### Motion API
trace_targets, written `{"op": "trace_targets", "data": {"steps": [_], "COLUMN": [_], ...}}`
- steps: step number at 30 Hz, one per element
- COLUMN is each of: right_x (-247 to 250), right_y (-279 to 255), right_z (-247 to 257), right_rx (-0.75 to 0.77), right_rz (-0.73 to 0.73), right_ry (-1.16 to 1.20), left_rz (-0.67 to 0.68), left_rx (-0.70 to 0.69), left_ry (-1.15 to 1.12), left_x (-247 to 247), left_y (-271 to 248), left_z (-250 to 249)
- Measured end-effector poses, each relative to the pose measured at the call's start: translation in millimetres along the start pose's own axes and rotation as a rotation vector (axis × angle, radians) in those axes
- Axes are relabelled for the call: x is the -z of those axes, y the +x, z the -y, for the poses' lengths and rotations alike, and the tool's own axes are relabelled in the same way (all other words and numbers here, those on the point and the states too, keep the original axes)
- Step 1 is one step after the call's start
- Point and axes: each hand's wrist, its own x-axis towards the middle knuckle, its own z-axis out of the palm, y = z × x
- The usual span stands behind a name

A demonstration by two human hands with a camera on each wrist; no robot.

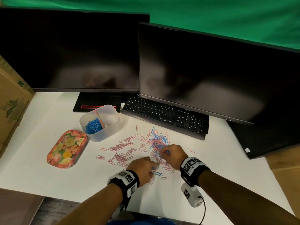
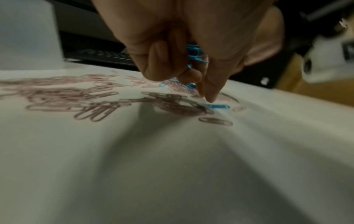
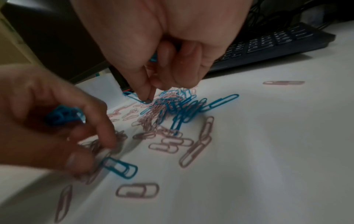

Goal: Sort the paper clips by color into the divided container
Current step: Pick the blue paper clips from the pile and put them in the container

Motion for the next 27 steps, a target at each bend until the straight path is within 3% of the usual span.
{"op": "trace_targets", "data": {"steps": [4,9,12,16,21,24,27], "right_x": [4.7,13.1,25.0,35.1,20.6,6.1,-8.1], "right_y": [0.2,2.6,3.9,15.0,48.6,69.8,89.5], "right_z": [1.5,3.9,17.1,50.9,128.4,179.8,222.1], "right_rx": [-0.039,-0.071,-0.134,-0.192,-0.147,-0.083,-0.025], "right_rz": [-0.041,-0.075,-0.080,0.040,0.225,0.286,0.301], "right_ry": [0.102,0.215,0.367,0.637,0.563,0.474,0.402], "left_rz": [0.053,0.002,-0.128,-0.292,-0.519,-0.653,-0.754], "left_rx": [-0.034,0.003,0.123,0.320,0.501,0.567,0.634], "left_ry": [0.147,0.021,-0.343,-0.897,-1.556,-1.728,-1.691], "left_x": [-3.9,-4.8,4.3,39.2,102.3,131.7,151.0], "left_y": [4.7,8.9,8.2,2.0,-13.3,-23.9,-32.4], "left_z": [-6.6,-5.1,-0.8,18.8,63.2,92.1,111.8]}}
